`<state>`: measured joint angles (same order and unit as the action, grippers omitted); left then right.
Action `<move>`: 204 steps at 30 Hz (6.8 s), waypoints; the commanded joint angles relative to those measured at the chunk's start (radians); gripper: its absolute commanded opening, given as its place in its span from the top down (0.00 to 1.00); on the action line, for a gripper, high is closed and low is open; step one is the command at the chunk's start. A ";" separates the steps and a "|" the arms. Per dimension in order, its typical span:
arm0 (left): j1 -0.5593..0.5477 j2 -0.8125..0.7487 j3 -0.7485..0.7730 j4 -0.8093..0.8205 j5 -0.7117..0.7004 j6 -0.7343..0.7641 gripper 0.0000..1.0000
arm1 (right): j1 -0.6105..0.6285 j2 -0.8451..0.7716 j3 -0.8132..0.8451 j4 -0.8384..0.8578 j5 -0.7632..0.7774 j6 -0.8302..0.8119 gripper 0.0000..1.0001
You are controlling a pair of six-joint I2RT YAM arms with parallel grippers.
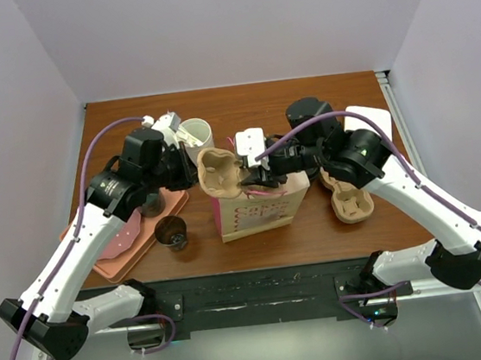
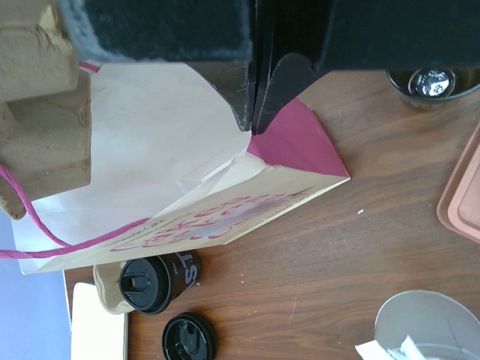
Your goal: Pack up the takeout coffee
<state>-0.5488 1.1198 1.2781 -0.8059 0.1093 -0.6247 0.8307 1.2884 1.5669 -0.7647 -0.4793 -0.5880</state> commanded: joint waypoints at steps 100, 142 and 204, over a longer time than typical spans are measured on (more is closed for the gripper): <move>0.055 0.199 0.196 0.019 0.250 0.069 1.00 | 0.036 0.104 -0.010 -0.222 0.409 -0.029 0.89; 0.055 0.221 0.161 -0.035 0.234 0.138 0.67 | 0.036 0.170 -0.162 -0.196 0.487 0.065 0.76; 0.010 0.210 0.139 -0.018 0.196 0.220 0.65 | 0.035 0.026 0.088 -0.538 1.064 1.212 0.51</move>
<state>-0.5327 1.3193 1.3762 -0.8730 0.2981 -0.4294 0.8639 1.2999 1.6798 -1.3159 0.5293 0.6106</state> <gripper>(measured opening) 0.411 0.537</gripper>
